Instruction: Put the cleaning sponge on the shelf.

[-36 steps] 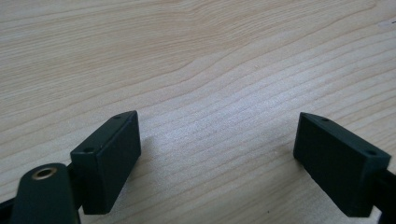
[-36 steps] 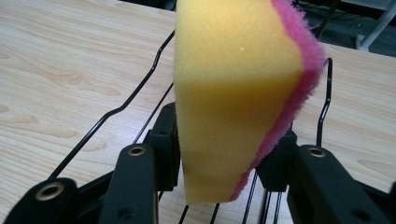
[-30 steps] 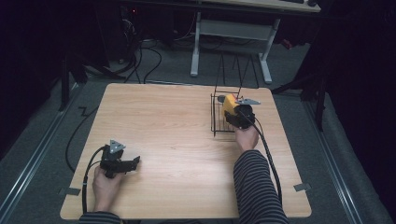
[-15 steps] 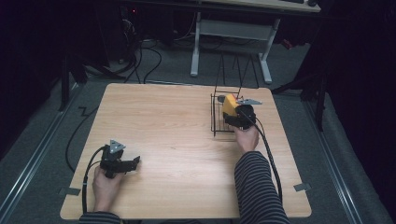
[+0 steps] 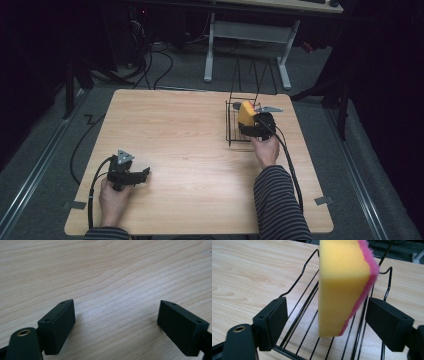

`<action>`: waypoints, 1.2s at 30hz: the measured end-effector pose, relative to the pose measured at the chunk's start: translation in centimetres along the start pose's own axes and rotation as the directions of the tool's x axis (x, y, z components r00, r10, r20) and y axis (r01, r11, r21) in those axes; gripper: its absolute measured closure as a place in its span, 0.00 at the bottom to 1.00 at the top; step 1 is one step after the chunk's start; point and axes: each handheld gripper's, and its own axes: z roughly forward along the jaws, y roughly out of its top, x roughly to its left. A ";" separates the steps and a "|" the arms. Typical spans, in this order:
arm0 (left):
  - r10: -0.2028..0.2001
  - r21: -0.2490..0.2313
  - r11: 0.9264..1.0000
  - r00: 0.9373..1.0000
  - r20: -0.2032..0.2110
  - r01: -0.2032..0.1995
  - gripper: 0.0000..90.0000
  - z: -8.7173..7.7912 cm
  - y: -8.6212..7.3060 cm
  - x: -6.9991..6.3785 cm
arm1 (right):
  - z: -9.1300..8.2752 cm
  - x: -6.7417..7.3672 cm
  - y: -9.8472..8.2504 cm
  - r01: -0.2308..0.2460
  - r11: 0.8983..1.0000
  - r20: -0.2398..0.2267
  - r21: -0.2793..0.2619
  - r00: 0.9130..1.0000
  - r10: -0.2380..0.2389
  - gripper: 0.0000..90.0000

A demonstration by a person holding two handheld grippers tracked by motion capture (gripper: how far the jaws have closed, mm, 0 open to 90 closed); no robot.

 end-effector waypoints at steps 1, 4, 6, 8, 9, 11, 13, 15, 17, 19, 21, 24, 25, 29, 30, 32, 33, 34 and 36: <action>0.000 0.000 1.000 1.000 0.000 0.000 0.17 0.0 0.0 0.0 | -0.2 -0.1 0.0 0.009 1.000 0.002 0.002 1.000 -0.009 0.19; 0.000 0.001 1.000 1.000 0.001 0.000 0.17 0.0 0.0 0.0 | -0.6 -0.1 0.0 0.011 1.000 0.002 -0.001 1.000 -0.011 0.18; 0.000 0.000 1.000 1.000 0.000 0.000 0.17 0.0 0.0 0.0 | -1.1 -0.1 0.1 0.005 1.000 0.000 -0.009 1.000 -0.005 0.18; 0.000 0.001 1.000 1.000 0.001 0.000 0.17 0.0 0.0 0.0 | -1.3 -0.1 0.1 0.009 1.000 0.000 -0.011 1.000 -0.009 0.17; 0.000 0.001 1.000 1.000 0.001 0.000 0.17 0.0 0.0 0.0 | -1.3 -0.1 0.1 0.009 1.000 0.000 -0.011 1.000 -0.009 0.17; 0.000 0.001 1.000 1.000 0.001 0.000 0.17 0.0 0.0 0.0 | -1.8 0.0 0.2 0.015 1.000 0.001 -0.020 1.000 -0.015 0.17; 0.000 0.001 1.000 1.000 0.001 0.000 0.17 0.0 0.0 0.0 | -2.1 0.0 0.3 0.020 0.999 0.001 -0.027 1.000 -0.020 0.17; 0.000 0.000 1.000 1.000 0.001 0.000 0.17 0.0 0.0 0.0 | -2.4 0.0 0.3 0.018 0.999 0.002 -0.032 1.000 -0.017 0.17; 0.000 0.000 1.000 1.000 0.000 0.000 0.17 0.0 0.0 0.0 | -2.6 0.0 0.4 0.021 0.999 -0.001 -0.035 1.000 -0.021 0.17; 0.000 0.001 1.000 1.000 0.001 0.000 0.17 0.0 0.0 0.0 | -3.2 0.1 0.4 0.022 0.999 -0.001 -0.045 1.000 -0.022 0.18; 0.000 0.000 1.000 1.000 0.000 0.000 0.17 0.0 0.0 0.0 | -3.6 0.0 0.2 0.018 0.998 -0.005 -0.066 1.000 -0.018 0.19; 0.000 0.000 1.000 1.000 0.000 0.000 0.17 0.0 0.0 0.0 | -4.4 -0.3 0.0 0.009 0.997 -0.010 -0.079 1.000 -0.010 0.19; 0.000 0.000 1.000 1.000 0.000 0.000 0.17 0.0 0.0 0.0 | -4.6 -0.3 -0.1 0.007 0.997 -0.010 -0.082 1.000 -0.007 0.19; -0.002 -0.001 1.000 1.000 0.000 0.002 0.17 0.0 0.0 0.0 | -5.8 -0.6 -0.1 0.012 0.995 -0.012 -0.100 1.000 -0.014 0.20; -0.002 -0.002 1.000 1.000 0.000 0.002 0.17 0.0 0.0 0.0 | -6.2 -0.7 0.0 0.016 0.994 -0.013 -0.109 1.000 -0.018 0.20; -0.002 -0.001 1.000 1.000 0.000 0.002 0.17 0.0 0.0 0.0 | -6.5 -0.7 0.0 0.015 0.993 -0.015 -0.118 1.000 -0.017 0.21; -0.002 -0.002 1.000 1.000 0.001 0.002 0.17 0.0 0.0 0.0 | -7.1 -0.9 0.0 0.017 0.991 -0.017 -0.130 1.000 -0.019 0.21; -0.002 -0.001 1.000 1.000 0.000 0.002 0.17 0.0 0.0 0.0 | -7.4 -1.0 0.0 0.015 0.991 -0.017 -0.133 1.000 -0.017 0.21; 0.000 0.001 1.000 1.000 0.001 0.000 0.17 0.0 0.0 0.0 | -7.9 -1.1 0.0 0.010 0.991 -0.018 -0.136 1.000 -0.013 0.21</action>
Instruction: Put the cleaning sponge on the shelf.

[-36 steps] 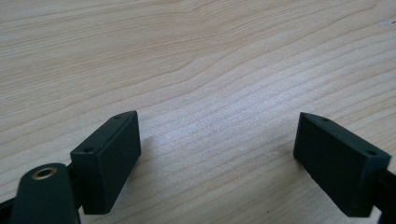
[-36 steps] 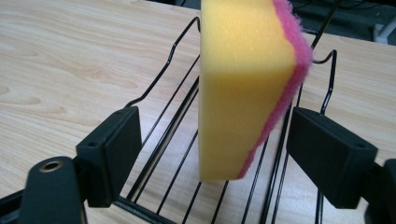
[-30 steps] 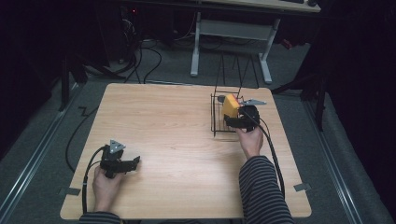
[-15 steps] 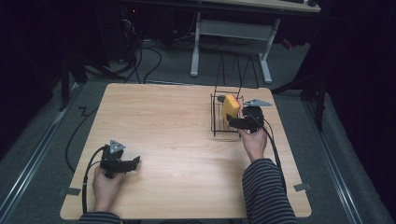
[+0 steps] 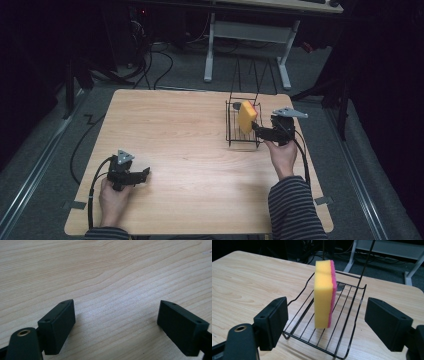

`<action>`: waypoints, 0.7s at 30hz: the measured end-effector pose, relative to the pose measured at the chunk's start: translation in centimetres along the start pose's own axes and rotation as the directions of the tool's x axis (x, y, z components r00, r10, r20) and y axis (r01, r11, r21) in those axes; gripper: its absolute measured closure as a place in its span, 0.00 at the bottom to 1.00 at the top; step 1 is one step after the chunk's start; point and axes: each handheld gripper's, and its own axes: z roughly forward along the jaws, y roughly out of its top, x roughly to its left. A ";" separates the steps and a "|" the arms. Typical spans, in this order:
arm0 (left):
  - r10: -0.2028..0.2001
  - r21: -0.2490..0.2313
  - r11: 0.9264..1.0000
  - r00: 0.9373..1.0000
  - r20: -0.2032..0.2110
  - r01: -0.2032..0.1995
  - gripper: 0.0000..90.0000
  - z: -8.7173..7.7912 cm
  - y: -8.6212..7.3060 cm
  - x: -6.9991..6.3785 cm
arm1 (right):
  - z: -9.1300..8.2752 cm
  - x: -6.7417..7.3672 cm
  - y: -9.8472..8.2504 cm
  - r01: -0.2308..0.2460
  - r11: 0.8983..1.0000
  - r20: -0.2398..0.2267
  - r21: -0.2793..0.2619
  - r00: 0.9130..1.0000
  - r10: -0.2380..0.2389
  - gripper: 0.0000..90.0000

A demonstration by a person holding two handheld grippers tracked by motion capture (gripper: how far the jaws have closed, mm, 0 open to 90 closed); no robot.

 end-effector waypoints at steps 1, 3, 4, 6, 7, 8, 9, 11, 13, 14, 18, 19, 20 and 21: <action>0.000 0.000 1.000 1.000 0.000 0.000 0.17 0.0 0.0 0.0 | -0.2 -0.1 0.0 0.002 1.000 -0.003 -0.006 1.000 -0.002 0.22; 0.000 0.000 1.000 1.000 0.000 0.000 0.17 0.0 0.0 0.0 | -0.8 0.0 0.0 0.004 1.000 -0.004 -0.014 1.000 -0.004 0.23; -0.002 -0.002 1.000 1.000 0.000 0.002 0.17 0.0 0.0 0.0 | -1.1 0.0 -0.1 0.003 1.000 -0.005 -0.025 1.000 -0.004 0.25; -0.002 -0.002 1.000 1.000 0.000 0.002 0.17 0.0 0.0 0.0 | -1.6 -0.2 -0.3 0.000 0.999 -0.007 -0.038 1.000 0.000 0.26; -0.003 -0.002 1.000 1.000 0.000 0.003 0.17 0.0 0.0 0.0 | -1.8 -0.2 -0.4 -0.003 0.999 -0.010 -0.037 1.000 0.002 0.26; -0.002 -0.002 1.000 1.000 0.000 0.002 0.17 0.0 0.0 0.0 | -1.9 -0.3 -0.5 0.002 0.999 -0.012 -0.033 1.000 -0.002 0.26; -0.002 -0.002 1.000 1.000 0.000 0.002 0.17 0.0 0.0 0.0 | -2.1 -0.3 -0.5 0.007 1.000 -0.011 -0.030 1.000 -0.007 0.26; 0.000 -0.001 1.000 1.000 0.000 0.000 0.17 0.0 0.0 0.0 | -2.5 -0.4 -0.7 0.001 0.999 -0.010 -0.034 1.000 -0.002 0.27; 0.000 0.000 1.000 1.000 0.000 0.000 0.17 0.0 0.0 0.0 | -2.9 -0.6 -0.7 -0.004 0.999 -0.009 -0.037 1.000 0.003 0.28; 0.000 0.000 1.000 1.000 0.000 0.000 0.17 0.0 0.0 0.0 | -3.2 -0.7 -0.7 -0.006 0.999 -0.006 -0.040 1.000 0.006 0.28; 0.000 0.000 1.000 1.000 0.000 0.000 0.17 0.0 0.0 0.0 | -4.2 -0.7 -0.7 -0.004 0.998 -0.005 -0.063 1.000 0.004 0.29; 0.000 0.000 1.000 1.000 0.000 0.000 0.17 0.0 0.0 0.0 | -4.5 -0.7 -0.7 -0.008 0.998 -0.009 -0.067 1.000 0.007 0.29; 0.000 0.000 1.000 1.000 0.000 0.000 0.17 0.0 0.0 0.0 | -4.8 -0.7 -0.7 -0.015 0.997 -0.018 -0.070 1.000 0.014 0.30; 0.000 0.000 1.000 1.000 0.000 0.000 0.17 0.0 0.0 0.0 | -4.8 -0.7 -0.7 -0.015 0.997 -0.018 -0.070 1.000 0.014 0.30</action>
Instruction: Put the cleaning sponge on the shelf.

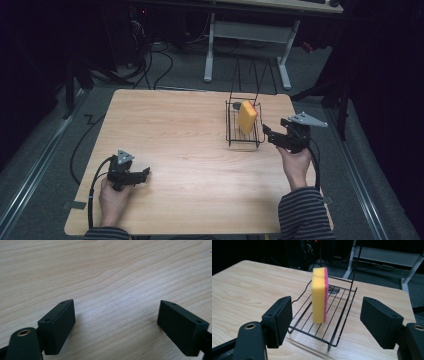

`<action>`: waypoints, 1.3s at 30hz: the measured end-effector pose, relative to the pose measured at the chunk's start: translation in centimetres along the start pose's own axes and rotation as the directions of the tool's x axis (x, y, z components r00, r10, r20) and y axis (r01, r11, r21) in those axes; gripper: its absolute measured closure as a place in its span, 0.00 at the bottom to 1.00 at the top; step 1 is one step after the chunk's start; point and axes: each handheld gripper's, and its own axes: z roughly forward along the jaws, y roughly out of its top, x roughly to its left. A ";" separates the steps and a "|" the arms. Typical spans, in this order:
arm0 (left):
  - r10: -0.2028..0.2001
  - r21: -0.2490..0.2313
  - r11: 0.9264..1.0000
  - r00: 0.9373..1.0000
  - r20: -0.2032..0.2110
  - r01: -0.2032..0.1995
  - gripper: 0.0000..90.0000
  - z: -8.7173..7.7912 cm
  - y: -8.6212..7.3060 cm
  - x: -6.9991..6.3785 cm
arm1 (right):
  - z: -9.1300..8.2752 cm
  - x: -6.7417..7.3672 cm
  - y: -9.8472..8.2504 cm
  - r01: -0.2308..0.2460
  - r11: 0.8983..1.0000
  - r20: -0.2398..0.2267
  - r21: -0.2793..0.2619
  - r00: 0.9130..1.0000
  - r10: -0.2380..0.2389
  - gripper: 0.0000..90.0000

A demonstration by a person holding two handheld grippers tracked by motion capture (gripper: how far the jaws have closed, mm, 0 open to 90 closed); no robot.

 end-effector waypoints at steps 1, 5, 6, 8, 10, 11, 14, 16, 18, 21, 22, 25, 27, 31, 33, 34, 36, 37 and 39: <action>0.000 -0.001 1.000 1.000 -0.001 0.000 0.17 0.0 0.0 0.0 | -0.5 0.0 0.0 -0.012 1.000 -0.010 -0.003 1.000 0.012 0.30; 0.000 -0.001 1.000 1.000 0.000 0.000 0.17 0.0 0.0 0.0 | -1.3 0.2 -0.3 -0.017 1.000 -0.012 -0.024 1.000 0.016 0.32; 0.000 -0.001 1.000 1.000 0.000 0.000 0.17 0.0 0.0 0.0 | -1.3 0.2 -0.3 -0.017 1.000 -0.012 -0.024 1.000 0.016 0.32; 0.000 -0.001 1.000 1.000 0.000 0.000 0.17 0.0 0.0 0.0 | -1.6 0.1 -0.7 -0.016 1.000 -0.007 -0.023 1.000 0.016 0.32; 0.000 -0.001 1.000 1.000 0.000 0.000 0.17 0.0 0.0 0.0 | -2.2 -0.1 -1.3 -0.017 1.000 0.002 -0.025 1.000 0.017 0.32; 0.000 0.000 1.000 1.000 0.000 0.000 0.17 0.0 0.0 0.0 | -2.4 -0.2 -1.5 -0.020 0.999 0.001 -0.027 1.000 0.020 0.33; 0.000 0.000 1.000 1.000 0.000 0.000 0.17 0.0 0.0 0.0 | -2.9 -0.4 -1.8 -0.026 0.999 0.004 -0.029 1.000 0.026 0.33; 0.001 0.000 1.000 1.000 0.000 -0.001 0.17 0.0 0.0 0.0 | -3.7 -0.6 -2.2 -0.034 0.999 0.010 -0.036 0.999 0.034 0.33; 0.001 0.000 1.000 1.000 0.000 -0.001 0.17 0.0 0.0 0.0 | -4.1 -0.8 -2.5 -0.039 0.998 0.010 -0.046 0.999 0.039 0.33; 0.001 0.000 1.000 1.000 -0.001 -0.001 0.17 0.0 0.0 0.0 | -4.7 -0.9 -3.1 -0.044 0.998 0.011 -0.050 0.999 0.045 0.34; 0.000 0.000 1.000 1.000 0.000 0.000 0.17 0.0 0.0 0.0 | -4.7 -0.9 -3.1 -0.044 0.998 0.011 -0.050 0.999 0.045 0.34; 0.000 -0.001 1.000 1.000 -0.001 0.000 0.17 0.0 0.0 0.0 | -5.3 -1.1 -3.8 -0.059 0.997 0.011 -0.060 0.998 0.059 0.34; 0.000 -0.001 1.000 1.000 -0.001 0.000 0.17 0.0 0.0 0.0 | -5.6 -1.1 -4.1 -0.064 0.996 0.010 -0.064 0.998 0.065 0.34; -0.002 -0.002 1.000 1.000 0.000 0.002 0.17 0.0 0.0 0.0 | -6.1 -1.2 -4.9 -0.075 0.995 0.011 -0.068 0.997 0.076 0.34; 0.000 0.000 1.000 1.000 0.000 0.000 0.17 0.0 0.0 0.0 | -6.3 -1.2 -5.2 -0.080 0.994 0.011 -0.071 0.997 0.081 0.34; 0.000 0.000 1.000 1.000 0.000 0.000 0.17 0.0 0.0 0.0 | -6.4 -1.3 -5.4 -0.083 0.994 0.009 -0.073 0.996 0.084 0.34; 0.000 -0.001 1.000 1.000 -0.001 0.000 0.17 0.0 0.0 0.0 | -6.5 -1.3 -5.5 -0.083 0.994 0.010 -0.074 0.996 0.084 0.34; 0.000 0.000 1.000 1.000 0.000 0.000 0.17 0.0 0.0 0.0 | -6.7 -1.3 -5.7 -0.090 0.993 0.013 -0.073 0.996 0.092 0.34; 0.000 0.000 1.000 1.000 0.000 0.000 0.17 0.0 0.0 0.0 | -6.7 -1.3 -5.8 -0.091 0.993 0.013 -0.073 0.996 0.092 0.34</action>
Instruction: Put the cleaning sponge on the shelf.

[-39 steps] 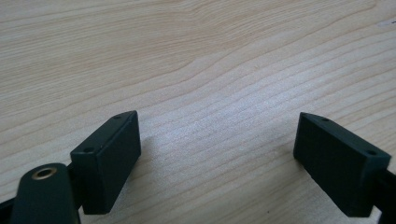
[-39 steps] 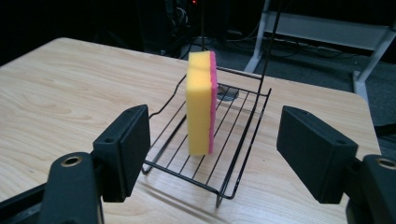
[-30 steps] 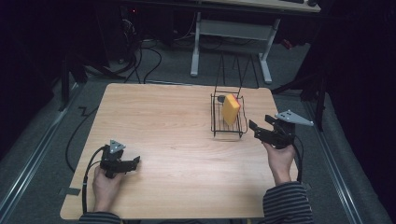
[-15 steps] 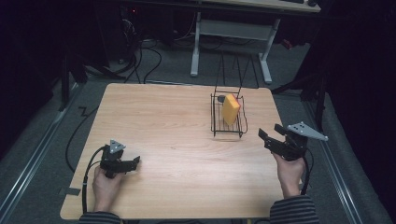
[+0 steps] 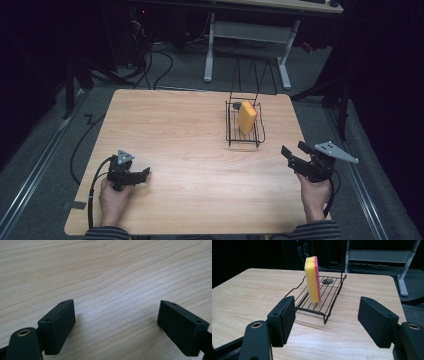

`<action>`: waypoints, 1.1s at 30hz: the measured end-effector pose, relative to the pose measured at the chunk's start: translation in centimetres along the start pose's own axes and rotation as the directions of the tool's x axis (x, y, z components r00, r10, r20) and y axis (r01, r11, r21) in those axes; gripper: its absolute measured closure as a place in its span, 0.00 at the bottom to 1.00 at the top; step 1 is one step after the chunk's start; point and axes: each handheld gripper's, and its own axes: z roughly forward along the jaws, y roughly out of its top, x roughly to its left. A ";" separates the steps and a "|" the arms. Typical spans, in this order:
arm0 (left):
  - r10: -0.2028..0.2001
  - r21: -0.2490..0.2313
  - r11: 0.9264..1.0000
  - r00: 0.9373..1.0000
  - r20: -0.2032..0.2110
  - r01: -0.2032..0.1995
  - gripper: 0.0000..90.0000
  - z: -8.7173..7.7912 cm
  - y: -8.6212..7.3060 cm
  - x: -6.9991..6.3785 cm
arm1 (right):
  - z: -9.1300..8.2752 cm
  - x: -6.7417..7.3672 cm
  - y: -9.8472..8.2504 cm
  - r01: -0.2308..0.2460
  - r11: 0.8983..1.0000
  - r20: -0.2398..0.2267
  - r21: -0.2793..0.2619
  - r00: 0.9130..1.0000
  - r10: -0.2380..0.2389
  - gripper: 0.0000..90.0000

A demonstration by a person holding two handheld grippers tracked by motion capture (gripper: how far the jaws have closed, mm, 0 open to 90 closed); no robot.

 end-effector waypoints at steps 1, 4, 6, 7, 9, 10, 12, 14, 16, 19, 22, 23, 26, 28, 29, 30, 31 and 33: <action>0.000 0.000 1.000 1.000 0.000 0.000 0.17 0.0 0.0 0.0 | -0.1 0.1 -0.3 -0.002 1.000 -0.002 -0.001 1.000 0.002 0.34; -0.002 -0.003 1.000 1.000 -0.001 0.002 0.17 0.0 0.0 0.0 | -0.2 0.1 -0.7 0.004 1.000 -0.001 -0.005 1.000 -0.004 0.34; -0.002 -0.003 1.000 1.000 -0.001 0.002 0.17 0.0 0.0 0.0 | -0.3 0.1 -1.2 0.006 1.000 -0.004 -0.012 1.000 -0.006 0.34; -0.002 -0.002 1.000 1.000 -0.001 0.002 0.17 0.0 0.0 0.0 | -0.3 0.1 -1.4 -0.004 1.000 -0.006 -0.011 1.000 0.004 0.34; -0.002 -0.002 1.000 1.000 -0.001 0.002 0.17 0.0 0.0 0.0 | -0.5 0.1 -1.7 -0.006 1.000 -0.009 -0.008 1.000 0.006 0.34; -0.002 -0.002 1.000 1.000 -0.001 0.002 0.17 0.0 0.0 0.0 | -0.5 0.1 -1.7 -0.006 1.000 -0.009 -0.008 1.000 0.006 0.34; -0.002 -0.002 1.000 1.000 -0.001 0.002 0.17 0.0 0.0 0.0 | -0.7 0.2 -2.1 -0.003 1.000 -0.010 -0.008 1.000 0.003 0.34; -0.002 -0.002 1.000 1.000 -0.001 0.002 0.17 0.0 0.0 0.0 | -0.9 0.2 -2.5 -0.005 1.000 -0.011 -0.012 1.000 0.005 0.34; -0.002 -0.002 1.000 1.000 -0.001 0.002 0.17 0.0 0.0 0.0 | -0.9 0.2 -2.8 -0.008 1.000 -0.011 -0.011 1.000 0.008 0.34; -0.002 -0.002 1.000 1.000 -0.001 0.002 0.17 0.0 0.0 0.0 | -0.5 0.3 -3.7 -0.012 1.000 -0.019 0.003 1.000 0.012 0.35; -0.001 -0.002 1.000 1.000 -0.001 0.001 0.17 0.0 0.0 0.0 | -0.1 0.6 -4.4 -0.016 1.000 -0.025 0.014 1.000 0.016 0.35; -0.001 -0.002 1.000 1.000 -0.001 0.001 0.17 0.0 0.0 0.0 | 0.1 0.6 -4.6 -0.016 1.000 -0.029 0.016 0.999 0.017 0.35; -0.002 -0.002 1.000 1.000 -0.001 0.002 0.17 0.0 0.0 0.0 | 0.5 0.8 -5.1 -0.014 1.000 -0.034 0.025 0.999 0.015 0.35; -0.002 -0.002 1.000 1.000 -0.001 0.002 0.17 0.0 0.0 0.0 | 1.0 1.1 -5.5 -0.016 0.999 -0.035 0.038 0.999 0.017 0.35; -0.002 -0.002 1.000 1.000 -0.001 0.002 0.17 0.0 0.0 0.0 | 1.5 1.3 -5.9 -0.017 0.999 -0.040 0.050 0.999 0.019 0.36; -0.002 -0.002 1.000 1.000 -0.001 0.002 0.17 0.0 0.0 0.0 | 1.5 1.3 -5.9 -0.017 0.999 -0.040 0.050 0.999 0.019 0.36; -0.002 -0.002 1.000 1.000 -0.001 0.002 0.17 0.0 0.0 0.0 | 2.0 1.5 -6.3 -0.014 0.998 -0.042 0.061 0.999 0.016 0.36; -0.001 -0.002 1.000 1.000 -0.001 0.001 0.17 0.0 0.0 0.0 | 2.4 1.7 -6.6 -0.012 0.998 -0.044 0.069 0.999 0.015 0.37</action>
